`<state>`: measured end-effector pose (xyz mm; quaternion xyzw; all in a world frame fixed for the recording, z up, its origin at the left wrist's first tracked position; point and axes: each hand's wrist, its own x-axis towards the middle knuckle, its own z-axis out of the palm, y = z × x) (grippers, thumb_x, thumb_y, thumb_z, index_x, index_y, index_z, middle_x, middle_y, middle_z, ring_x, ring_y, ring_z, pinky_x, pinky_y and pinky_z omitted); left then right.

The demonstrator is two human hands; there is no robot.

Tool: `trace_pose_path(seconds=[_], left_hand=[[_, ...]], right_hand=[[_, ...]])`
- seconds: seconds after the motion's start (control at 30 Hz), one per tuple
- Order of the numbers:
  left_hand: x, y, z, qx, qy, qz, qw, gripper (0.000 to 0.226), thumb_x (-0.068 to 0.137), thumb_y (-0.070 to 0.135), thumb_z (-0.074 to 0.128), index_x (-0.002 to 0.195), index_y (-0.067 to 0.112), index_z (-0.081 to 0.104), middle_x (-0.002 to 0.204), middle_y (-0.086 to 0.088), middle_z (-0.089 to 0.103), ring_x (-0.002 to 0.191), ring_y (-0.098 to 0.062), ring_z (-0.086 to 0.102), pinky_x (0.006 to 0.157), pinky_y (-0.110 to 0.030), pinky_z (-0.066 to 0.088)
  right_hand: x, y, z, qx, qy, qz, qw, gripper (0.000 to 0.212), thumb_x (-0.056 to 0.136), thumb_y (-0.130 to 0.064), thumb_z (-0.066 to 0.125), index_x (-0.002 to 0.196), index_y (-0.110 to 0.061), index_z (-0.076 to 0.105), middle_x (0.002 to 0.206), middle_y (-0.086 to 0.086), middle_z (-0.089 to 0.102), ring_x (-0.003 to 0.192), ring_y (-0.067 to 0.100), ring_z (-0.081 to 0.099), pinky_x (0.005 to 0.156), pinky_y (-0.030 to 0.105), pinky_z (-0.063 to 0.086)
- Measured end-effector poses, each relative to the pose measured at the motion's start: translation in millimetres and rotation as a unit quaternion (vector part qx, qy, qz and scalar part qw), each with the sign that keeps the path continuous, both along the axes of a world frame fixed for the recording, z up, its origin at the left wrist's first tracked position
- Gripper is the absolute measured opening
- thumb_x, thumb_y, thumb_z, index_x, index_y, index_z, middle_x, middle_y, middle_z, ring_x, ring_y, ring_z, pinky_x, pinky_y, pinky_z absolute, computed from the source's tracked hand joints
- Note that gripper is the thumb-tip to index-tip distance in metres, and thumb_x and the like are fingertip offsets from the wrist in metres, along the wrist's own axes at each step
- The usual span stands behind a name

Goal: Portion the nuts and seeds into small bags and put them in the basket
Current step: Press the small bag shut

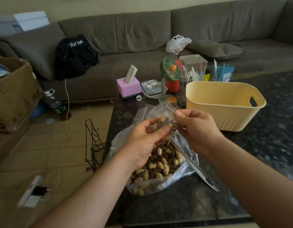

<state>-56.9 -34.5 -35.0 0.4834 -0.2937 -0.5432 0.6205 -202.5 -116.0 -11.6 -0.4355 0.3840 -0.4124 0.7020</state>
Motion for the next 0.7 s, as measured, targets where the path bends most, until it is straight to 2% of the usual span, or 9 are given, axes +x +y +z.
trace_pose_path(seconds=[0.07,0.17,0.27,0.37,0.43,0.5,0.57,0.63,0.7], left_hand=[[1.2,-2.0,1.4,-0.005,0.011,0.022,1.0,0.059,0.071,0.011,0.082,0.127,0.011,0.064,0.112,-0.011,0.08,0.093,-0.018,0.078,0.074,-0.026,0.061],[4.4,-2.9,2.9,-0.007,0.013,0.05,0.999,0.057,0.074,0.014,0.083,0.127,0.009,0.064,0.118,-0.013,0.079,0.096,-0.019,0.077,0.081,-0.031,0.058],[9.0,-3.1,4.1,-0.005,0.024,0.07,0.997,0.037,0.089,0.01,0.078,0.124,0.01,0.067,0.113,-0.01,0.08,0.097,-0.019,0.078,0.077,-0.03,0.061],[10.1,-3.2,6.3,-0.01,0.04,0.103,0.994,0.037,0.094,0.009,0.075,0.129,0.01,0.065,0.112,-0.01,0.081,0.098,-0.019,0.079,0.073,-0.028,0.062],[10.9,-3.5,6.1,-0.022,-0.013,0.125,0.992,0.035,0.096,0.014,0.075,0.129,0.012,0.065,0.11,-0.005,0.081,0.094,-0.015,0.078,0.07,-0.026,0.06],[14.2,-2.1,5.2,-0.037,-0.1,0.131,0.986,0.026,0.099,0.019,0.072,0.125,0.018,0.07,0.109,0.002,0.081,0.095,-0.011,0.077,0.074,-0.025,0.061],[20.3,0.9,5.2,-0.048,-0.237,0.111,0.964,0.022,0.1,0.027,0.072,0.121,0.031,0.075,0.11,0.012,0.078,0.102,-0.007,0.075,0.085,-0.029,0.063],[24.7,3.3,4.8,-0.053,-0.337,0.071,0.937,0.031,0.098,0.033,0.074,0.126,0.044,0.073,0.117,0.018,0.075,0.11,0.0,0.071,0.09,-0.025,0.061],[24.8,3.3,3.8,-0.046,-0.309,0.06,0.948,0.046,0.094,0.034,0.079,0.135,0.05,0.065,0.122,0.015,0.073,0.113,-0.001,0.07,0.088,-0.023,0.061]], right_hand=[[-0.4,-2.1,-2.3,0.008,0.004,-0.004,1.0,0.007,0.094,-0.006,0.072,0.088,-0.004,0.071,0.082,0.016,0.07,0.069,0.021,0.065,0.067,0.029,0.056],[-3.8,-5.7,-3.6,0.025,0.015,0.021,0.999,0.002,0.093,-0.003,0.072,0.094,-0.001,0.072,0.091,0.02,0.066,0.078,0.027,0.058,0.072,0.031,0.049],[-5.7,-7.7,-7.8,0.007,0.068,0.033,0.997,0.003,0.092,-0.001,0.072,0.09,-0.004,0.073,0.083,0.017,0.061,0.072,0.027,0.051,0.067,0.031,0.046],[-3.0,-4.4,-6.7,-0.011,0.091,0.048,0.995,0.009,0.093,0.0,0.071,0.101,-0.005,0.071,0.082,0.013,0.061,0.066,0.02,0.055,0.064,0.028,0.05],[-3.4,-3.8,-5.3,-0.023,0.096,0.071,0.993,0.032,0.091,-0.005,0.076,0.121,-0.013,0.068,0.094,0.013,0.064,0.077,0.023,0.062,0.071,0.031,0.054],[-6.3,-3.7,-3.5,-0.044,0.113,0.091,0.988,0.05,0.089,-0.014,0.079,0.135,-0.024,0.062,0.109,0.008,0.068,0.094,0.025,0.068,0.087,0.038,0.056],[-7.8,-1.8,-2.0,-0.077,0.142,0.115,0.98,0.051,0.091,-0.023,0.077,0.139,-0.027,0.061,0.118,0.004,0.07,0.106,0.022,0.07,0.096,0.042,0.055],[-6.8,1.7,-1.6,-0.112,0.179,0.147,0.966,0.047,0.093,-0.03,0.075,0.138,-0.026,0.062,0.118,-0.001,0.073,0.106,0.016,0.072,0.093,0.037,0.056],[-5.0,5.1,-4.0,-0.112,0.168,0.19,0.961,0.04,0.095,-0.03,0.073,0.133,-0.022,0.066,0.115,-0.002,0.077,0.104,0.014,0.075,0.088,0.033,0.059]])
